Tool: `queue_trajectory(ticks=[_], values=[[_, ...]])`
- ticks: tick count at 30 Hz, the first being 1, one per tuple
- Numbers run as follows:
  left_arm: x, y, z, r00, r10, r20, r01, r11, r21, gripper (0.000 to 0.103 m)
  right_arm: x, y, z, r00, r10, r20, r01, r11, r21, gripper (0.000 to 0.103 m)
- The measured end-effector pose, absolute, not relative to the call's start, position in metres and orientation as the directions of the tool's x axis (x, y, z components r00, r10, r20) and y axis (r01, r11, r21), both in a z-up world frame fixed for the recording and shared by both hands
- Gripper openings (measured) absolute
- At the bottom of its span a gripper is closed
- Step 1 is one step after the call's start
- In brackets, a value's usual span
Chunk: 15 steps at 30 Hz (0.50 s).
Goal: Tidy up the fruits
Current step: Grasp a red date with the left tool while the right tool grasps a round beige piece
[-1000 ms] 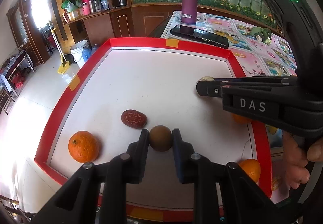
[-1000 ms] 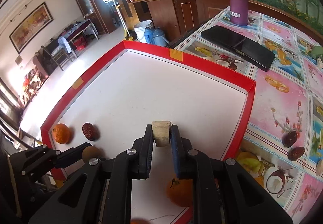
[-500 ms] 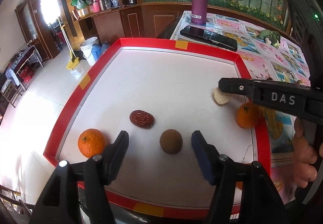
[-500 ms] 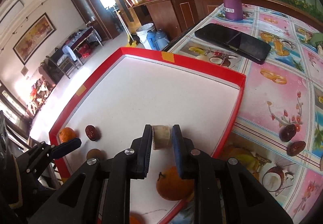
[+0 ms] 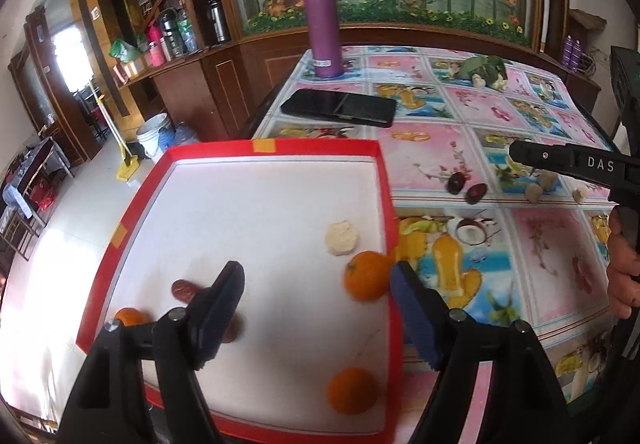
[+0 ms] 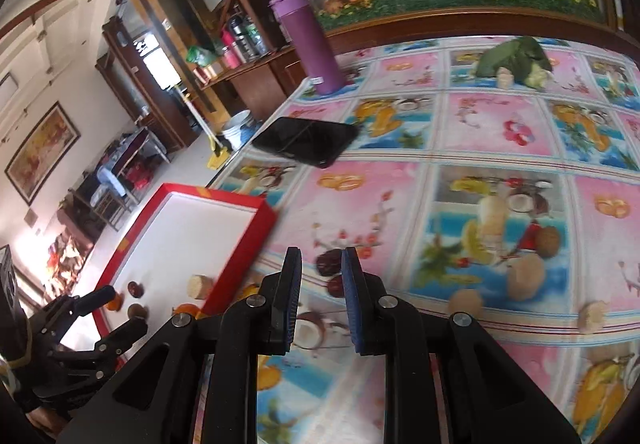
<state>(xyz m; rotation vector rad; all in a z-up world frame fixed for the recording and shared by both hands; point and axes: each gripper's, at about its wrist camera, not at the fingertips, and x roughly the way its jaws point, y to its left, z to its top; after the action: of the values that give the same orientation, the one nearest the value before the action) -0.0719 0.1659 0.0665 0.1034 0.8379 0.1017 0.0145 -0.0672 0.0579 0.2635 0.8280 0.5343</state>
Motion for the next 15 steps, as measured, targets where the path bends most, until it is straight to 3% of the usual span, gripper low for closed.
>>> queue_trajectory(ticks=[5,12,15], values=[[-0.054,0.118,0.068,0.672,0.089,-0.735,0.045,0.986,0.161,0.081,0.022,-0.13,0.052,0.576,0.507,-0.641,-0.246,0.855,0.456,0.02],[-0.021,0.077,0.044,0.6,0.02,-0.799,0.139,0.982,0.129,0.081,0.03,-0.171,0.037,0.537,0.501,-0.679,-0.133,0.845,0.518,0.021],[-0.01,0.071,0.033,0.56,-0.007,-0.829,0.15,0.984,0.093,0.081,0.033,-0.168,0.032,0.513,0.49,-0.705,-0.117,0.854,0.508,0.03]])
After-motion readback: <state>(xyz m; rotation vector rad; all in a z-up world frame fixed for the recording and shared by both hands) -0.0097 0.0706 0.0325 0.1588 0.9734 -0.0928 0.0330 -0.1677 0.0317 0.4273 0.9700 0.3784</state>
